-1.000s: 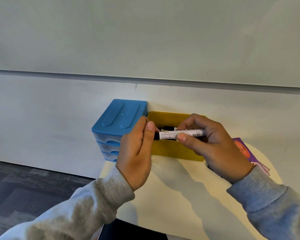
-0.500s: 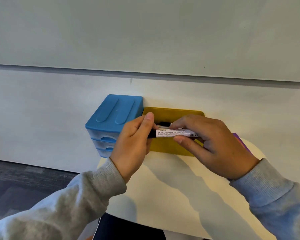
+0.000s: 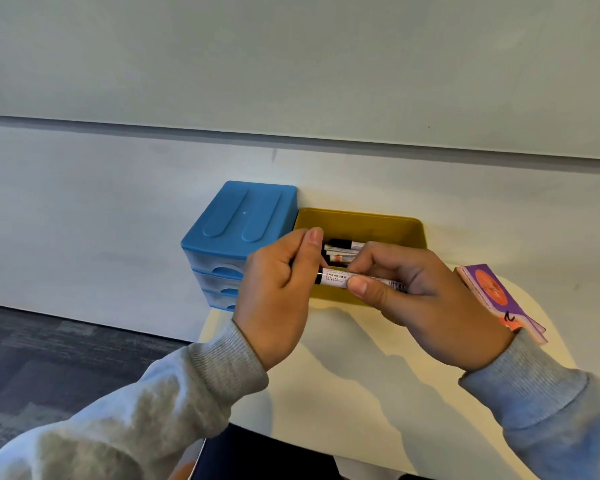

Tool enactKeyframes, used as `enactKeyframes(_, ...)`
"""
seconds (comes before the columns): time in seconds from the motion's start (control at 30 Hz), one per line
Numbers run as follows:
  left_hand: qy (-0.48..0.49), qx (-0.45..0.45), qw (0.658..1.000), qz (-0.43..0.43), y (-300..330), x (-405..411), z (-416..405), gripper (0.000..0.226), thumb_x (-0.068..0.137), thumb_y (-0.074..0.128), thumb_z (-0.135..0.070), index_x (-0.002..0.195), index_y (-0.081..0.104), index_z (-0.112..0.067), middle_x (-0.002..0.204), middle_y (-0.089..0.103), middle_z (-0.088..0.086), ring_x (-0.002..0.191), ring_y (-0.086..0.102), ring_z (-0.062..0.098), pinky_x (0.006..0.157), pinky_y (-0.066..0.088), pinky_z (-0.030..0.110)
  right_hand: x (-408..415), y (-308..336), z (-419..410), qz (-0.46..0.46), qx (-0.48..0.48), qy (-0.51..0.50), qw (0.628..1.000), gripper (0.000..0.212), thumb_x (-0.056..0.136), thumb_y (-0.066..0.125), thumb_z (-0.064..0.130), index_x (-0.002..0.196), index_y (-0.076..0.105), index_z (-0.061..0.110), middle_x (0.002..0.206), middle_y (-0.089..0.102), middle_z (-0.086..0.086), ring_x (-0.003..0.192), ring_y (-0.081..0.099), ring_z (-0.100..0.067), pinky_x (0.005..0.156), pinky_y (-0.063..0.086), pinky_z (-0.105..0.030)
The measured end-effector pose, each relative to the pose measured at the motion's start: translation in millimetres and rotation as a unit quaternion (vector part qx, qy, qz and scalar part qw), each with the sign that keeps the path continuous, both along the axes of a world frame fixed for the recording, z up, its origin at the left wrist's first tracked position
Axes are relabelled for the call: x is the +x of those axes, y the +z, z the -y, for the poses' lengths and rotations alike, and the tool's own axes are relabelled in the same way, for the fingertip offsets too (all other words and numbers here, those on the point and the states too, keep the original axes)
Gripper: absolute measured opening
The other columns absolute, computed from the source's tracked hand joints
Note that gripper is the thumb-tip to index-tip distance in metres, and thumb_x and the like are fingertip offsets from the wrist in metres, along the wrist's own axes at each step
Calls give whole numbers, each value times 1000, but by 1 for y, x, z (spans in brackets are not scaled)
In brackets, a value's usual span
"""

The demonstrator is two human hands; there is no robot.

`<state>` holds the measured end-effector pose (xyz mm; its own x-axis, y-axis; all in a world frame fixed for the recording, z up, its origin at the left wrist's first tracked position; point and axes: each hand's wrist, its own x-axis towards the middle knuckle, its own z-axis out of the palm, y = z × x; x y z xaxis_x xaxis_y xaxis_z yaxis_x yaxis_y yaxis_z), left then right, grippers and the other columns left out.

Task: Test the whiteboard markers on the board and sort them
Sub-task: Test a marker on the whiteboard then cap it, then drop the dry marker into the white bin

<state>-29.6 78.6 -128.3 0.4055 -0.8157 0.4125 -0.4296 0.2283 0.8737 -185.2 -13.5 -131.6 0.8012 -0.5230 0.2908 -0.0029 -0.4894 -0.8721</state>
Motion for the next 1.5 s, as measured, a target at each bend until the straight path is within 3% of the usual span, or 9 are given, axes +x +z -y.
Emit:
enactKeyframes(0.1, -38, 15, 999, -22, -1, 5, 3, 34, 100, 42, -34, 73, 56, -18, 55, 51, -15, 50, 46, 4, 50, 36, 13, 3, -6, 2, 16, 53, 7, 998, 13, 95, 62, 25, 88, 67, 15, 62, 52, 19, 54, 46, 1, 54, 34, -7)
enactKeyframes(0.23, -114, 32, 967, -227, -6, 18, -1, 26, 92, 61, -29, 92, 61, -3, 57, 47, -4, 50, 41, 12, 48, 36, 24, 17, -16, -6, 65, 159, -5, 985, 21, 96, 60, 26, 94, 68, 7, 60, 37, 3, 50, 26, -13, 46, 23, -26)
enactKeyframes(0.37, -116, 31, 963, -240, -20, 26, -12, 31, 84, 62, -25, 108, 68, -6, 77, 63, 5, 64, 56, 14, 62, 52, 25, 40, -27, -15, 75, 193, -24, 978, 23, 95, 57, 29, 95, 65, 8, 65, 32, -14, 53, 25, -20, 49, 18, -36)
enactKeyframes(0.6, -14, 18, 997, -72, -41, 74, -30, 21, 95, 55, -34, 103, 66, -18, 71, 61, -12, 65, 57, 4, 64, 49, 17, 81, -77, -25, -1, 38, -34, 999, 18, 99, 56, 32, 89, 62, 19, 76, 55, -3, 69, 51, -19, 60, 44, -32)
enactKeyframes(0.8, -9, 17, 975, 221, -68, 131, -56, 28, 98, 47, -36, 80, 49, -14, 66, 47, -1, 60, 43, 17, 56, 41, 32, 108, -142, -42, -162, -242, -44, 956, 19, 91, 58, 34, 105, 65, 25, 108, 56, 3, 99, 54, -23, 81, 47, -40)
enactKeyframes(1.03, -22, 127, 905, 406, -131, 210, -88, 21, 93, 46, -41, 81, 36, -27, 51, 26, -12, 45, 26, 18, 44, 27, 25, 117, -148, -51, -206, -336, -83, 915, 22, 92, 53, 34, 111, 60, 23, 113, 54, -1, 99, 50, -27, 82, 44, -43)
enactKeyframes(1.13, 7, 349, 869, 350, -176, 237, -91, 26, 93, 42, -50, 82, 41, -26, 55, 46, -6, 44, 45, 25, 45, 42, 34, 117, -147, -52, -211, -340, -82, 913, 20, 90, 56, 30, 109, 60, 23, 112, 54, -1, 98, 49, -27, 81, 43, -43)
enactKeyframes(1.33, -92, 701, 639, 303, -246, 250, -93, 24, 101, 44, -34, 106, 60, -18, 95, 67, 3, 78, 74, 22, 61, 52, 27, 118, -147, -51, -221, -331, -81, 914, 24, 90, 55, 30, 111, 62, 22, 115, 54, -1, 101, 49, -26, 83, 42, -42)
enactKeyframes(1.5, -57, 726, 630, 270, -289, 244, -82, 20, 99, 44, -22, 109, 58, -12, 99, 67, 8, 84, 73, 25, 69, 58, 31, 119, -148, -49, -236, -314, -79, 916, 23, 92, 53, 31, 111, 62, 22, 117, 54, 1, 103, 49, -26, 84, 42, -41)
